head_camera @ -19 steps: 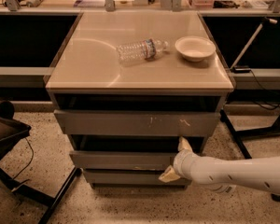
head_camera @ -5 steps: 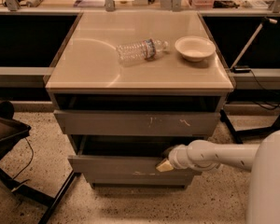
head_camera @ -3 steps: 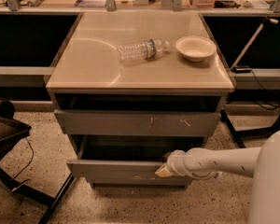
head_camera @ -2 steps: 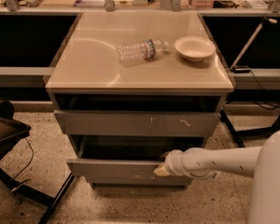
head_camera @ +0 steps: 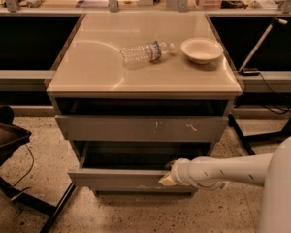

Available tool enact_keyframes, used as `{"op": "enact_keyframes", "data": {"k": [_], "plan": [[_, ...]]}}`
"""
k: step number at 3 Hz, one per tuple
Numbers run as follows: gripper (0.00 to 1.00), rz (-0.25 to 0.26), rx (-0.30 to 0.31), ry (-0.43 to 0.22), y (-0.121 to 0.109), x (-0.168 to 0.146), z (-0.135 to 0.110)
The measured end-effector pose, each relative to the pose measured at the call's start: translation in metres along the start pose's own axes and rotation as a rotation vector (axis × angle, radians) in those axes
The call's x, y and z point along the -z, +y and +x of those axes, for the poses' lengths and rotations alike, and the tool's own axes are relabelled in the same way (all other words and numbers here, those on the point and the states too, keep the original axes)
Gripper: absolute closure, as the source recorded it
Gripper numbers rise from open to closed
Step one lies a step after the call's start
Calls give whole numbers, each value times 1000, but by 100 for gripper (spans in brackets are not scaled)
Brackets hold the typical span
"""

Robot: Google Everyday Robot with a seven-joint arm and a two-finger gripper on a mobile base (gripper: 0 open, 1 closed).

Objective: Open middle drawer

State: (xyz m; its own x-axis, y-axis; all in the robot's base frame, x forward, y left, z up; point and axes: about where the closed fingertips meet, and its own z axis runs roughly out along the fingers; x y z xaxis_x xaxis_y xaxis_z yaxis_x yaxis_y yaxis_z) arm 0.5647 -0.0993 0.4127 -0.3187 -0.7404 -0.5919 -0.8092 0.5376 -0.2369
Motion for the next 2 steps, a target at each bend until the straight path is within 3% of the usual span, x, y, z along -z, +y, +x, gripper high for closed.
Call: {"op": "enact_keyframes", "data": {"k": [2], "plan": [[100,7,-5,8,14,11,6]]}}
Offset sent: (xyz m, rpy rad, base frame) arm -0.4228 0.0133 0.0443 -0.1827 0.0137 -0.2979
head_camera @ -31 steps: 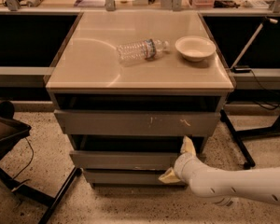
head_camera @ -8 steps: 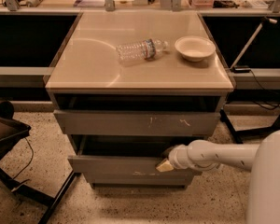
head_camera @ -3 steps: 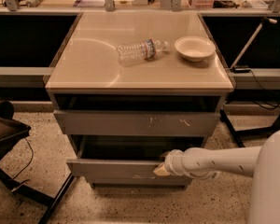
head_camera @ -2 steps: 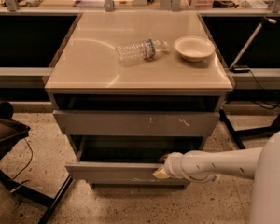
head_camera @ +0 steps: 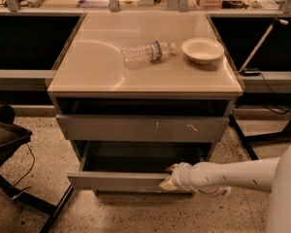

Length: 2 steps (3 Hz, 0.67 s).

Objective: Open middle drawer

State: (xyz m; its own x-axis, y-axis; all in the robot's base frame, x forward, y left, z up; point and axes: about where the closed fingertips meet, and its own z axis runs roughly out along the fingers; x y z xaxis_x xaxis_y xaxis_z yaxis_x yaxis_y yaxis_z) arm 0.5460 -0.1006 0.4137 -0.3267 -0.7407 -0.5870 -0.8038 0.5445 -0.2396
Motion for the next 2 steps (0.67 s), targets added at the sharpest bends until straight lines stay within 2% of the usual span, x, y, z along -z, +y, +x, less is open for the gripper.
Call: {"op": "enact_keyframes", "data": {"k": [1,2], "plan": [[100,0,0,0,0,0,0],[100,1,31,18,10,5,2]]}}
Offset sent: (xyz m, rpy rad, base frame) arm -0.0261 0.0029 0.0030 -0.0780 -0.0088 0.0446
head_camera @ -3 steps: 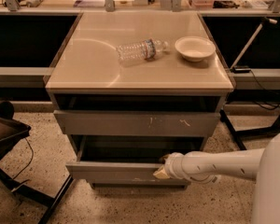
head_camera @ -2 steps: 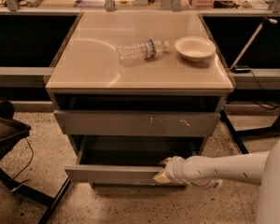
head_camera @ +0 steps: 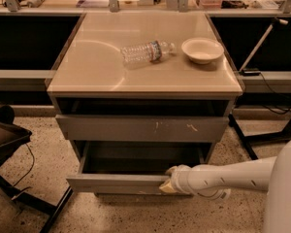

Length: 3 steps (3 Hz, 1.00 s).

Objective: Open middle drawer

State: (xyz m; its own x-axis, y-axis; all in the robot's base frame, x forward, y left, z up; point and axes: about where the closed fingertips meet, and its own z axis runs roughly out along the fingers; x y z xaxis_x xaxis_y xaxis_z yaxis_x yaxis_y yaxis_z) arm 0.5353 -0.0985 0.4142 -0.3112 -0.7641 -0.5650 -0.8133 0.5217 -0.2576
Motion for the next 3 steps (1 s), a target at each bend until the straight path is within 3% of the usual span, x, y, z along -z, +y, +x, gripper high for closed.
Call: {"op": "enact_keyframes", "data": {"k": [1,3], "plan": [[100,-2,-40,15,28,8,17],[100,-8,-61,17,34,15,17]]}}
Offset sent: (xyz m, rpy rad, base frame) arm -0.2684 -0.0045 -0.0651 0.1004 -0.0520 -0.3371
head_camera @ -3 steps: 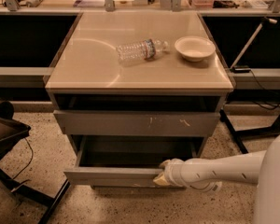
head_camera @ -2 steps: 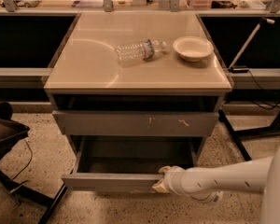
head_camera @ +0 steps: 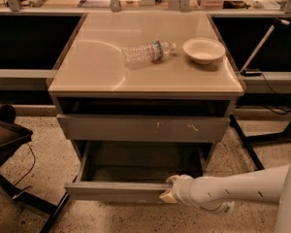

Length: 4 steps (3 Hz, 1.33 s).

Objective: Open middle drawer

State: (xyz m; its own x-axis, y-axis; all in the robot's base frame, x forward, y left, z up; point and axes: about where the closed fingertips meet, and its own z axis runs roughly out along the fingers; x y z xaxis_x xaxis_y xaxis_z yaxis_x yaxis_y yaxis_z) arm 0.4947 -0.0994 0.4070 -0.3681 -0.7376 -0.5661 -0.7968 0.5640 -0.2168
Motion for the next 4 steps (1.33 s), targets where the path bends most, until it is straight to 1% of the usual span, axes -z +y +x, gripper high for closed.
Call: {"op": "enact_keyframes", "data": {"k": [1,2,3,4], "plan": [[100,0,0,0,-1,3,-2],[100,15,-20,-13,20,9,7],[100,17,-23,-14,20,14,3],[100,7,-37,-16,31,16,8]]}}
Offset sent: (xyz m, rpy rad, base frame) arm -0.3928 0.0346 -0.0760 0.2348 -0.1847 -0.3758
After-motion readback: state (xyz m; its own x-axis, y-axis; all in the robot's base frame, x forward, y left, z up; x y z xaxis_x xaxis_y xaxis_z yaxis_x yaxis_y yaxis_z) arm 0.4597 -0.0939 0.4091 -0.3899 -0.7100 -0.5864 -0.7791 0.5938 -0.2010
